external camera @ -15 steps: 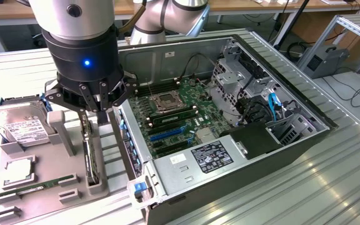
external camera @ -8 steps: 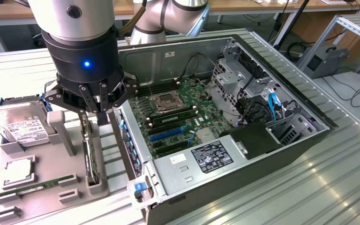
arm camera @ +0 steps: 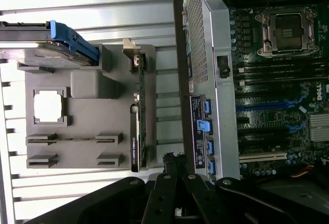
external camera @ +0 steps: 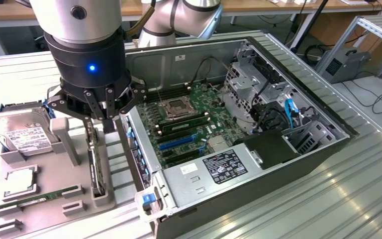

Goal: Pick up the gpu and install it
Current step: 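Pick up the gpu and move the gpu toward the slot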

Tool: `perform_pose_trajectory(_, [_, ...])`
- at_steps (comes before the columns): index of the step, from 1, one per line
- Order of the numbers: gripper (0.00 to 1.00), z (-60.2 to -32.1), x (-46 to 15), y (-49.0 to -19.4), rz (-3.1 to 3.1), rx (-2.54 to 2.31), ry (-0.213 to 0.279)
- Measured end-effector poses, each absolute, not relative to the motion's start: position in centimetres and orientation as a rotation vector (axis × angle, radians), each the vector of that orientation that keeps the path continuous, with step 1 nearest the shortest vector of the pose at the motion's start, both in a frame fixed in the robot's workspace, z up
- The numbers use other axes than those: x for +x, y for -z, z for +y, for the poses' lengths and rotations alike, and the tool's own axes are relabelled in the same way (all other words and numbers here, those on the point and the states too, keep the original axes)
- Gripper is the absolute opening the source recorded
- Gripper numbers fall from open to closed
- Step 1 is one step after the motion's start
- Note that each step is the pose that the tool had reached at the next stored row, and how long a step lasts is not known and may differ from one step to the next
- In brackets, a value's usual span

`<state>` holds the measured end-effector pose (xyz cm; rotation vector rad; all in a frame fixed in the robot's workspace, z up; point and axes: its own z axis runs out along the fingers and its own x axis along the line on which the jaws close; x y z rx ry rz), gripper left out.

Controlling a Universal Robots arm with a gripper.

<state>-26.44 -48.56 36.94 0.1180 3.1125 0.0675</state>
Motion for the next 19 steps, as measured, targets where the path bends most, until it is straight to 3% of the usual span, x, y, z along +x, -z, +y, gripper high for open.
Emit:
perform_pose_trajectory(4, [0.17, -48.56, -26.44, -36.94, 3.112, 0.118, -0.067])
perform_pose_trajectory(7, [0.36, -48.56, -26.44, -36.94, 3.113, 0.118, -0.067])
perform_pose_trajectory(8, [0.36, -48.56, -26.44, -36.94, 3.112, 0.118, -0.067])
perform_pose_trajectory(9, [0.42, -48.56, -26.44, -36.94, 3.112, 0.118, -0.068])
perform_pose_trajectory(19, [0.42, -48.56, -26.44, -36.9, 3.113, 0.118, -0.067])
